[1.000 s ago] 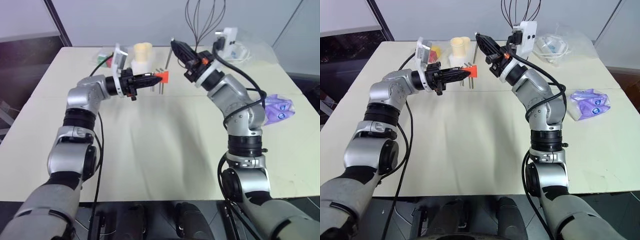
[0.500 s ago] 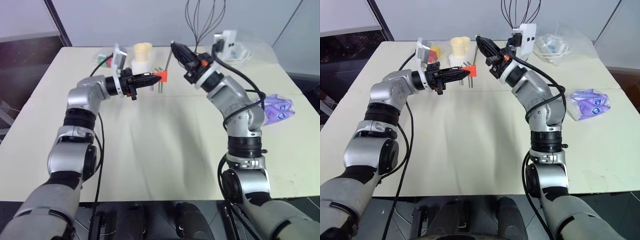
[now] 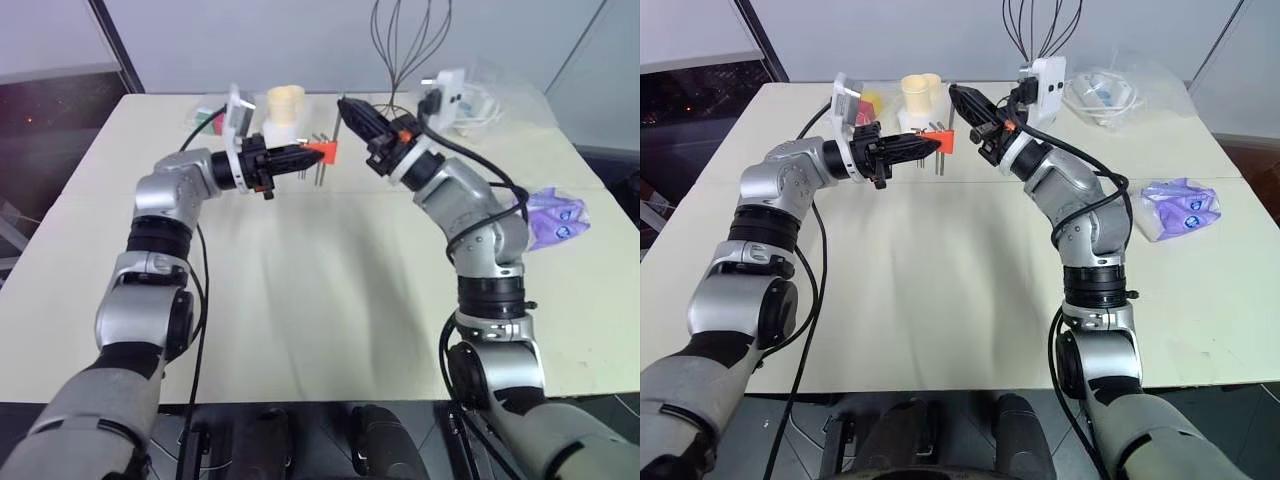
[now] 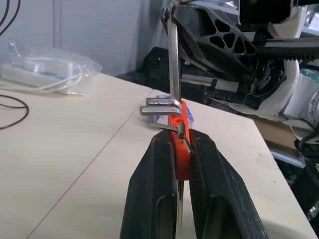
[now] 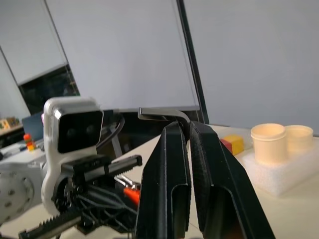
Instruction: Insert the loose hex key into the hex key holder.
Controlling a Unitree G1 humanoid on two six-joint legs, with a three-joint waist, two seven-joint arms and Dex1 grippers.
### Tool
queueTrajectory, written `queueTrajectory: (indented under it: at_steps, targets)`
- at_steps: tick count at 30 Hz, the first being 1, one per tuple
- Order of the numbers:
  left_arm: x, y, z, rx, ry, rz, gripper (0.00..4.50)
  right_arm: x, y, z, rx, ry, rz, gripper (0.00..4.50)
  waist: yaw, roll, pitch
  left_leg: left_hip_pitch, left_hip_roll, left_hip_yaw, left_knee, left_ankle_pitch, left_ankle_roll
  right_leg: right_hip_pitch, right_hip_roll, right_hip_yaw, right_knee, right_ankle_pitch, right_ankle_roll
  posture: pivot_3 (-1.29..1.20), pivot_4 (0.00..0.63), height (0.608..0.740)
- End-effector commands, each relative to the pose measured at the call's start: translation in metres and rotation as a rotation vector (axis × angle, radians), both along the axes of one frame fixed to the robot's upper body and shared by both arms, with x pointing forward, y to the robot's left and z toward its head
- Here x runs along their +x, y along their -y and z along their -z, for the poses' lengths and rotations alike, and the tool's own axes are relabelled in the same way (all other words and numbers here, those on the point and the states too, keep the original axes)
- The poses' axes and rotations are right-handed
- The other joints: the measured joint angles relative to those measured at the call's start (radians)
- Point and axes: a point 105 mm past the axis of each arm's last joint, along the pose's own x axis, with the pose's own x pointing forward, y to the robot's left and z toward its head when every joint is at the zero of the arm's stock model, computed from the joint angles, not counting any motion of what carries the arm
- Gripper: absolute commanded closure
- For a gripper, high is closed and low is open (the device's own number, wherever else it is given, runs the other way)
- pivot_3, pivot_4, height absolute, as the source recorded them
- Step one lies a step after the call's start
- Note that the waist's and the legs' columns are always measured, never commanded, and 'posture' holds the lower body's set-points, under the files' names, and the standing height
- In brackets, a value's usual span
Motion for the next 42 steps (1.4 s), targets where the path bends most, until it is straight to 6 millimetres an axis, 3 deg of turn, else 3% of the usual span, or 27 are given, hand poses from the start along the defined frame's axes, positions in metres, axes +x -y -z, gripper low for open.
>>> queueTrajectory:
  at_steps: [1, 5, 6, 8, 14, 21, 24, 26, 28, 33, 36, 42]
  targets:
    - [-0.006, 0.002, -0.025, -0.028, 0.088, 0.023, 4.5, -0.003, -0.004, -0.015, -0.015, 0.055, -0.021, 4.48, 0.0, 0.0, 0.0, 0.0, 0.0, 0.0, 0.0, 0.0, 0.0, 0.0, 0.0, 0.0, 0.0, 0.0, 0.0, 0.0, 0.15, 0.74]
    - [-0.006, 0.002, -0.023, -0.029, 0.087, 0.019, 4.5, -0.001, -0.004, -0.016, -0.03, 0.056, -0.02, 4.48, 0.0, 0.0, 0.0, 0.0, 0.0, 0.0, 0.0, 0.0, 0.0, 0.0, 0.0, 0.0, 0.0, 0.0, 0.0, 0.0, 0.15, 0.74]
    - [-0.007, 0.002, -0.023, -0.028, 0.087, 0.018, 4.5, -0.001, -0.003, -0.016, -0.028, 0.055, -0.017, 3.81, 0.0, 0.0, 0.0, 0.0, 0.0, 0.0, 0.0, 0.0, 0.0, 0.0, 0.0, 0.0, 0.0, 0.0, 0.0, 0.0, 0.15, 0.74]
    - [-0.007, 0.002, -0.022, -0.027, 0.086, 0.016, 4.5, -0.003, -0.003, -0.017, -0.016, 0.056, -0.033, 3.03, 0.001, 0.0, 0.0, 0.0, 0.0, 0.0, 0.0, 0.0, -0.001, 0.0, 0.0, 0.0, 0.0, 0.0, 0.0, 0.0, 0.15, 0.74]
    - [-0.007, 0.001, -0.02, -0.025, 0.083, 0.01, 4.5, -0.006, 0.006, -0.027, 0.0, 0.094, -0.011, 0.09, 0.0, 0.0, 0.0, 0.0, 0.0, 0.0, 0.0, 0.0, -0.001, 0.0, 0.0, 0.0, 0.0, 0.0, 0.0, 0.0, 0.15, 0.74]
    - [-0.004, -0.003, -0.019, -0.028, 0.084, -0.019, 4.5, -0.03, 0.024, -0.031, -0.029, 0.13, -0.048, 0.09, 0.005, 0.0, 0.0, 0.0, 0.0, 0.0, 0.0, 0.0, 0.0, 0.0, 0.0, 0.0, 0.0, 0.0, 0.0, 0.0, 0.15, 0.74]
    - [-0.002, -0.007, -0.017, -0.041, 0.072, -0.052, 4.5, -0.045, 0.028, -0.022, -0.124, 0.123, -0.093, 0.09, 0.005, 0.0, 0.0, 0.0, 0.0, 0.0, 0.001, -0.002, 0.004, 0.0, 0.0, 0.0, 0.0, 0.0, 0.0, 0.0, 0.15, 0.74]
    - [-0.004, -0.012, -0.01, -0.052, 0.036, -0.07, 4.5, -0.053, 0.03, -0.001, -0.323, 0.136, -0.091, 0.09, 0.005, 0.0, 0.0, 0.0, 0.0, 0.0, 0.001, -0.003, 0.005, 0.0, 0.0, 0.0, 0.0, 0.0, 0.0, 0.0, 0.15, 0.74]
    - [-0.007, -0.023, 0.008, -0.045, -0.031, -0.116, 4.5, -0.059, 0.031, 0.019, -0.489, 0.142, -0.097, 0.09, 0.002, 0.0, 0.0, 0.0, 0.0, 0.0, 0.001, -0.003, 0.006, 0.0, 0.0, 0.0, 0.0, 0.0, 0.0, 0.0, 0.15, 0.74]
    - [-0.015, -0.042, 0.045, -0.037, -0.193, -0.232, 4.5, -0.064, 0.03, 0.05, -0.709, 0.155, -0.116, 0.09, -0.001, 0.0, 0.0, 0.001, 0.001, 0.001, 0.002, -0.004, 0.006, 0.0, 0.001, 0.001, 0.0, 0.0, 0.0, 0.0, 0.15, 0.74]
    - [-0.02, -0.049, 0.059, -0.057, -0.294, -0.266, 4.5, -0.066, 0.027, 0.058, -0.741, 0.155, -0.141, 0.09, 0.006, -0.001, 0.0, 0.002, 0.001, 0.001, 0.003, -0.004, 0.006, 0.001, 0.0, 0.001, -0.001, 0.0, 0.0, 0.0, 0.15, 0.74]
    - [-0.021, -0.06, 0.107, -0.11, -0.594, -0.358, 4.5, -0.059, 0.019, 0.069, -0.762, 0.16, -0.159, 0.09, 0.012, -0.002, -0.001, 0.003, 0.0, 0.0, 0.004, -0.004, 0.006, 0.003, -0.001, 0.001, -0.001, 0.0, 0.0, 0.0, 0.15, 0.74]
